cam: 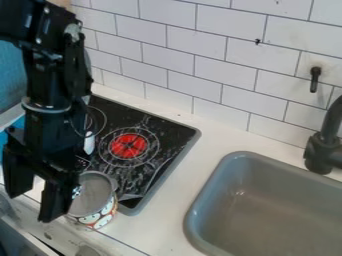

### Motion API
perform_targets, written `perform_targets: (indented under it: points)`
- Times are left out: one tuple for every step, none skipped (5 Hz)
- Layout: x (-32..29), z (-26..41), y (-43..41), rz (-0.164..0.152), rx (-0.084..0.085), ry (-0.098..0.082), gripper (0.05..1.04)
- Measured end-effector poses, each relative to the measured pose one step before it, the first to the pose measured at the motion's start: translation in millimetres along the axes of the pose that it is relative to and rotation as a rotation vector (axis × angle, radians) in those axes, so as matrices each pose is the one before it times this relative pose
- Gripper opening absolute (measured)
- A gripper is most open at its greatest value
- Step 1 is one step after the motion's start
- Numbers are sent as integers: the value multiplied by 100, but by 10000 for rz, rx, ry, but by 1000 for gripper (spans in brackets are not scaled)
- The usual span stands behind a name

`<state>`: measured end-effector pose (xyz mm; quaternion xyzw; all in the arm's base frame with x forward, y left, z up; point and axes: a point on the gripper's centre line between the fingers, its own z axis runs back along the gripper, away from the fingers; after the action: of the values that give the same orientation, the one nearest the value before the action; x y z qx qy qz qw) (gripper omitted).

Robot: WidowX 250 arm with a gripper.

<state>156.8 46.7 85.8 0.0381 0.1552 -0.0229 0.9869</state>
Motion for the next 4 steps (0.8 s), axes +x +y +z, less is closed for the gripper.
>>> perform_targets:
  points:
    - [275,-1097,549,72,-345,270,1000]
    - [115,-584,-232,-184,-270,183,1000]
    - [349,-424,363,-92,-169,-21,1000]
    - [671,-123,3,-165,-66,-83,1000]
